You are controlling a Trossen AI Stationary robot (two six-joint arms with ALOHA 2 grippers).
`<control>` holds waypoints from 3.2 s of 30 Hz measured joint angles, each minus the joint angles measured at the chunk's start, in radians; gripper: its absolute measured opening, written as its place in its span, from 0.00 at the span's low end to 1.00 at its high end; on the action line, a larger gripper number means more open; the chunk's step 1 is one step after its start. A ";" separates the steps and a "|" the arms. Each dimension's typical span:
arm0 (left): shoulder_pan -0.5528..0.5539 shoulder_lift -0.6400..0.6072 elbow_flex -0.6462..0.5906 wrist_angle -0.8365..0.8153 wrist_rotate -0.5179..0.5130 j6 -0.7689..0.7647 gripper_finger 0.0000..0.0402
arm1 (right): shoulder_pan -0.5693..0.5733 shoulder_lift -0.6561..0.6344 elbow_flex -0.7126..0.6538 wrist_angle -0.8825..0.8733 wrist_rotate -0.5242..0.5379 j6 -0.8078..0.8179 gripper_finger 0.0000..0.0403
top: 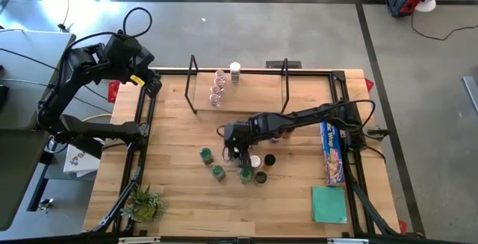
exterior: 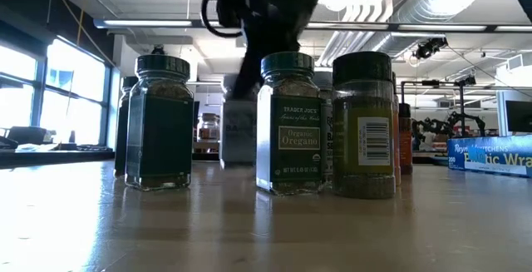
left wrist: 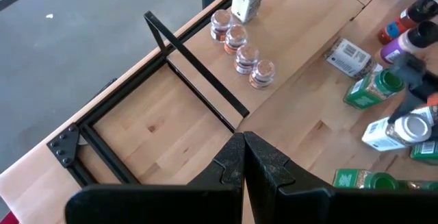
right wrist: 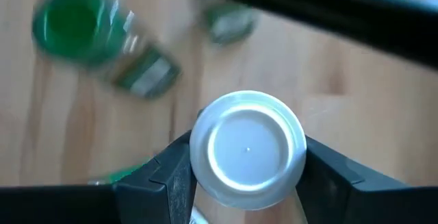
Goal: Shelf spices
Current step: Put the bottom left white seasoning bottle on the shelf aligned with the other white seasoning bottle, then put the bottom white seasoning bottle on the shelf aligned with the other white seasoning bottle
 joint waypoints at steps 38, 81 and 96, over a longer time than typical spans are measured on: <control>0.000 0.001 0.000 0.088 0.018 -0.061 0.00 | -0.480 0.085 0.237 -0.062 0.029 -0.242 0.51; 0.000 0.001 0.000 0.088 0.016 -0.061 0.00 | -0.424 0.082 0.481 -0.375 0.232 -0.184 0.60; 0.000 0.001 0.000 0.088 0.016 -0.024 0.00 | -0.018 0.080 0.626 -0.790 -0.114 -0.310 0.60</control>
